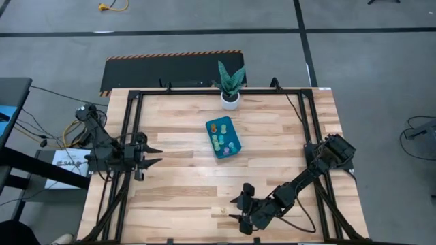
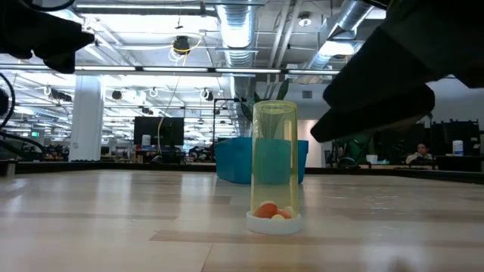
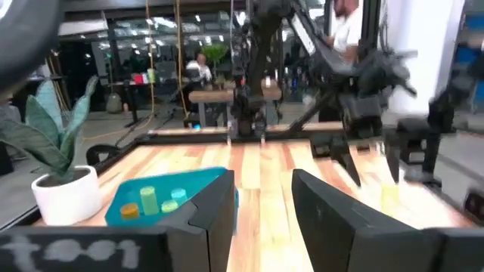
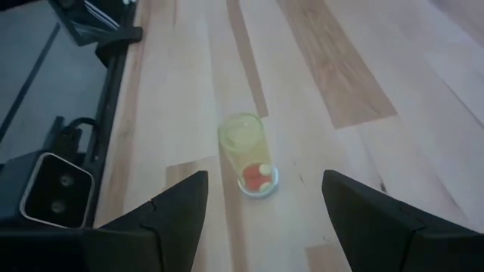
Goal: Pick and place pill bottles into a basket
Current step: Put the green pill bottle into the blue bin
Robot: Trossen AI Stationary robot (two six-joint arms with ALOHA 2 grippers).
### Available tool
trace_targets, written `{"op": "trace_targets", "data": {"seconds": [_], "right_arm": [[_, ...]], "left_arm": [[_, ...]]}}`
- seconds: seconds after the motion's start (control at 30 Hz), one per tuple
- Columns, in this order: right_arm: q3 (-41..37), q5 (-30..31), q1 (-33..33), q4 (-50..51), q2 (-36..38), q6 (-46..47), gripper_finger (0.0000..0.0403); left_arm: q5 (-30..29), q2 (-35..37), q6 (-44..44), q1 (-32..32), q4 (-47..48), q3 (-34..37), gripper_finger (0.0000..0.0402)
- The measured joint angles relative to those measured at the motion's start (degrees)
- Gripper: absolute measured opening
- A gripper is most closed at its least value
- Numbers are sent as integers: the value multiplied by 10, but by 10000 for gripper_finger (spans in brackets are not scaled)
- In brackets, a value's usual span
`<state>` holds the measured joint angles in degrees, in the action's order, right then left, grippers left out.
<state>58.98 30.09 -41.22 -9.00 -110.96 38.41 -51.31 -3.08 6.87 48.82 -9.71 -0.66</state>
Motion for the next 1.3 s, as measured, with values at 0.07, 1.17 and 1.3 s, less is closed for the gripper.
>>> {"op": "trace_targets", "data": {"seconds": [0.07, 1.17, 1.3], "right_arm": [[0, 0, 0, -10, 0, -7, 255], [68, -45, 42, -2, -69, -70, 111], [67, -46, 45, 7, -57, -90, 79]], "left_arm": [[1, 28, -2, 0, 23, 0, 124], [-1, 28, -47, 0, 53, 0, 124], [-1, 28, -48, 0, 54, 0, 124]]}}
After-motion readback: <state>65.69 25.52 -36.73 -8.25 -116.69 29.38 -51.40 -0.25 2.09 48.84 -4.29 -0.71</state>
